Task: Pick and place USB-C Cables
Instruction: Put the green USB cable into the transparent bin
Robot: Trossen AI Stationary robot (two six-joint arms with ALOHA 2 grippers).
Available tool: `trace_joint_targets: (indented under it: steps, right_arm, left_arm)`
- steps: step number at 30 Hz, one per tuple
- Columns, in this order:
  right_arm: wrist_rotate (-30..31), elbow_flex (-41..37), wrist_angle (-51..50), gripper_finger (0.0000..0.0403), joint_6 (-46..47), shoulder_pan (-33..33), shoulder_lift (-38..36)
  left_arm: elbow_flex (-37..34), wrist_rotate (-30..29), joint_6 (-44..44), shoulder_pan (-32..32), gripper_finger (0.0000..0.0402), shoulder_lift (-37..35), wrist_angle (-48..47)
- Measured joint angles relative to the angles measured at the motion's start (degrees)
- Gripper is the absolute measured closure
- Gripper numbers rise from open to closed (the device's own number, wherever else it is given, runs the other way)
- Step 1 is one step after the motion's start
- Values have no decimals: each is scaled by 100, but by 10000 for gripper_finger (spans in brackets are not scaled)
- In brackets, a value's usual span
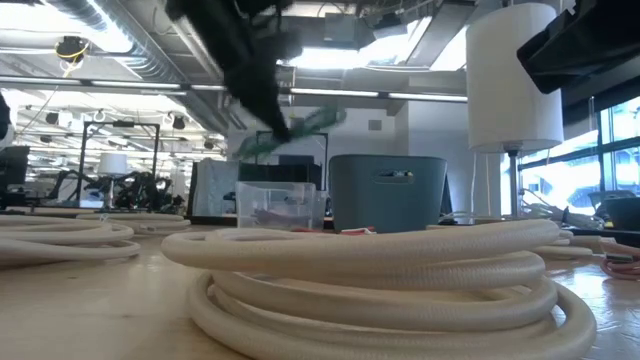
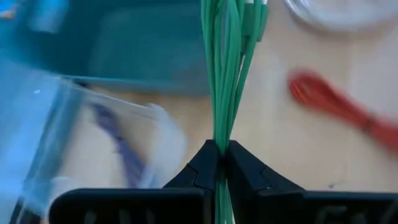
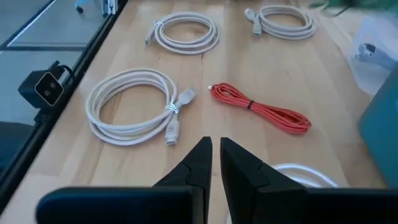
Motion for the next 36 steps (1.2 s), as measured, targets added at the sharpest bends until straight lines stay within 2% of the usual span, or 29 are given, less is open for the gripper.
trace_joint_targets:
  steps: [5,8,13,20,25,33,36]
  right_arm:
    - [5,0,4,366,-65,-10,0]
    - [20,0,33,366,-66,-11,0]
    - [15,0,50,366,-64,-11,0]
    - [15,0,63,366,-63,-11,0]
    - [92,0,61,366,-204,-9,0]
    - [254,0,63,366,-199,-11,0]
    - [254,0,63,366,-199,-11,0]
  left_arm:
    - [428,-919,-1127,315,389,-409,159]
    - [608,-1129,-1670,655,389,-505,402]
    - [869,-743,-2154,1398,389,-508,641]
    - [870,12,-2875,2300,389,-453,257]
    - [870,540,-2878,2474,389,-74,264]
    - [870,606,-2697,2559,389,775,241]
    - [868,811,-2710,2645,389,1037,304]
